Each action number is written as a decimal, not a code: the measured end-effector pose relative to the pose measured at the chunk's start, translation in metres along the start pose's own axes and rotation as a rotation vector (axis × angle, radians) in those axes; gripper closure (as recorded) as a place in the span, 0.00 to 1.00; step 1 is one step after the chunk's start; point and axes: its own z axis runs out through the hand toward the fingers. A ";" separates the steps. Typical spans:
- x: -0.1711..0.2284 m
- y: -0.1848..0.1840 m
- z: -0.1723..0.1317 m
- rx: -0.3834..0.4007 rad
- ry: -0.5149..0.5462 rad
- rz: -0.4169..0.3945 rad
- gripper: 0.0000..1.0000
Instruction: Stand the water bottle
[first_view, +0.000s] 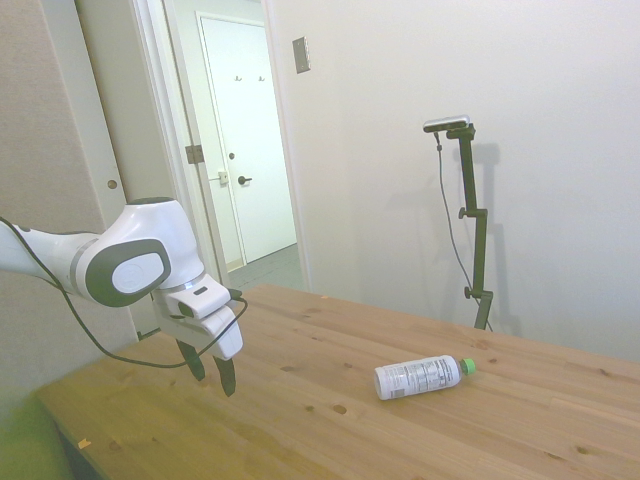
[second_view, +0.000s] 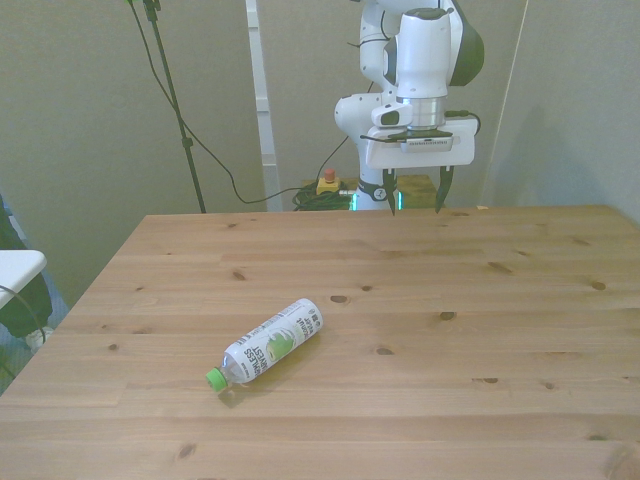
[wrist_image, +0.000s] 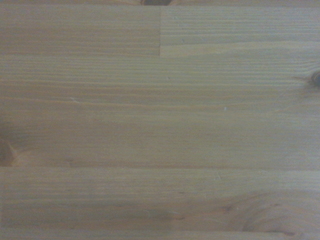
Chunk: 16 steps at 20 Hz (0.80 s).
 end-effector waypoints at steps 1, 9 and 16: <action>0.000 0.000 0.000 0.001 0.001 -0.001 0.00; 0.062 -0.016 -0.023 0.080 0.071 0.062 0.00; 0.210 -0.023 -0.041 0.113 0.168 0.211 0.00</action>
